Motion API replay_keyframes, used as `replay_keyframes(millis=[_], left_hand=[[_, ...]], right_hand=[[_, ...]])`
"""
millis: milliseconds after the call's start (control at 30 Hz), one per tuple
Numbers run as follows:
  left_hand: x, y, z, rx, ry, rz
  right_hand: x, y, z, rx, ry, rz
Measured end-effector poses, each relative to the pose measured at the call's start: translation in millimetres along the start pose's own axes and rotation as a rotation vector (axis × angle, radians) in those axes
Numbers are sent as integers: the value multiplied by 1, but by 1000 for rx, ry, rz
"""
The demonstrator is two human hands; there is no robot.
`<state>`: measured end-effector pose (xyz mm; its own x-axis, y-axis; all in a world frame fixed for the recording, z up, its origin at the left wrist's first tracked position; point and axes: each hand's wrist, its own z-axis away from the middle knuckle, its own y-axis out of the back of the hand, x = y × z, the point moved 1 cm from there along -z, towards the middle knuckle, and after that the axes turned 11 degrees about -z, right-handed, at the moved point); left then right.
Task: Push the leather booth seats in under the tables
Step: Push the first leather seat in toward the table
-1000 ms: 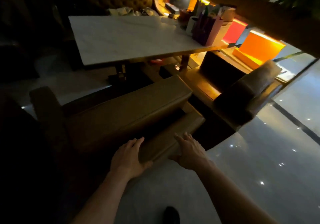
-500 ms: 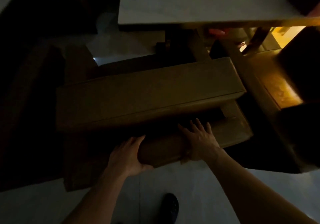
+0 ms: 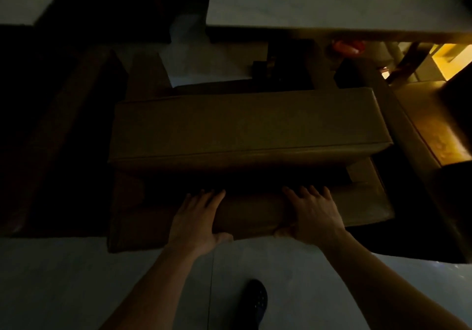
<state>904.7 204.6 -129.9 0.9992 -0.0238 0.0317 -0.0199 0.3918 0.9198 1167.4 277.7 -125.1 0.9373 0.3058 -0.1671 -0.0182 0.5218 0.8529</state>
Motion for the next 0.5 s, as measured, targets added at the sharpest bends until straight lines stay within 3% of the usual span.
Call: replay_keyframes(millis=[500], left_hand=[[-51, -36, 70, 58, -84, -4]], right_hand=[[-75, -51, 58, -45, -96, -25]])
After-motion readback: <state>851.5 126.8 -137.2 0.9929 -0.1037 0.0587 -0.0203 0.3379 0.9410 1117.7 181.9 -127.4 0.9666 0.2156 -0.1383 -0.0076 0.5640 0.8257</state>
